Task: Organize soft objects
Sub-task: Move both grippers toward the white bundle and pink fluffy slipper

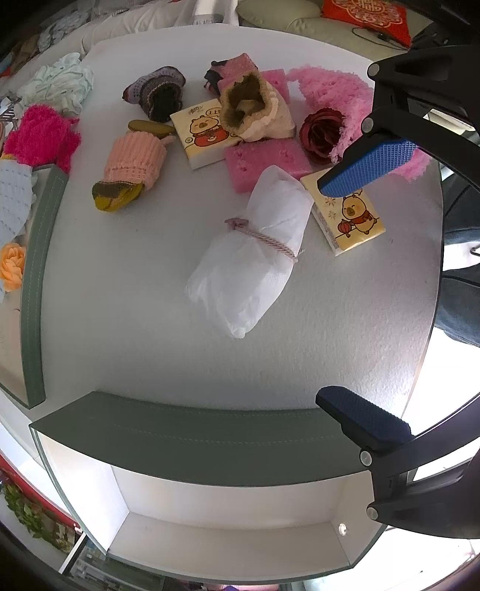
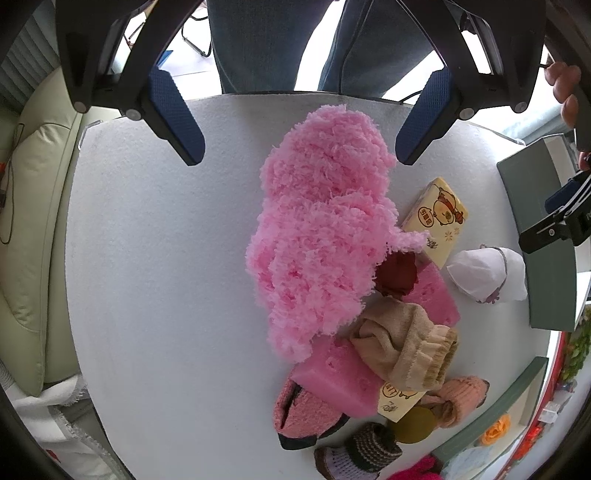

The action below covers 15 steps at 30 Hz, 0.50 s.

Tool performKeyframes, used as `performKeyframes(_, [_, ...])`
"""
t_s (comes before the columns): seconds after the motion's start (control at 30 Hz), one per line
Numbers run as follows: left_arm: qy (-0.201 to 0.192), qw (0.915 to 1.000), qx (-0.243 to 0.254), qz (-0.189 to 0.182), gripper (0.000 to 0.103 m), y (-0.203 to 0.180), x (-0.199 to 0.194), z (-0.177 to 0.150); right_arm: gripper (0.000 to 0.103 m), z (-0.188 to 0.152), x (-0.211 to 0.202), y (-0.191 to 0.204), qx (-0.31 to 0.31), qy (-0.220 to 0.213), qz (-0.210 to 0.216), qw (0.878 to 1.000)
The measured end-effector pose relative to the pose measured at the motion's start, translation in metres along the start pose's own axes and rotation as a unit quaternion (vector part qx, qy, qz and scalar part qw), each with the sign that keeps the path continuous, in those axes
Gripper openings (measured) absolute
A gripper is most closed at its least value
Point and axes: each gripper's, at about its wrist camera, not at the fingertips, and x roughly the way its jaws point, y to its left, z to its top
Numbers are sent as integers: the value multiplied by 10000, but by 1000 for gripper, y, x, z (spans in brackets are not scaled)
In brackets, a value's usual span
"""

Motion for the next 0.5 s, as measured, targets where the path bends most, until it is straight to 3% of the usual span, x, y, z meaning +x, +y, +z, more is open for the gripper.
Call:
performKeyframes(0.17, [-4, 10000, -65, 23, 103, 0, -1, 2, 103, 1, 1, 0, -9, 11, -5, 10000])
performKeyframes(0.5, [20, 9952, -940, -271, 103, 14, 10, 22, 103, 2, 10, 0, 92, 49, 86, 9999])
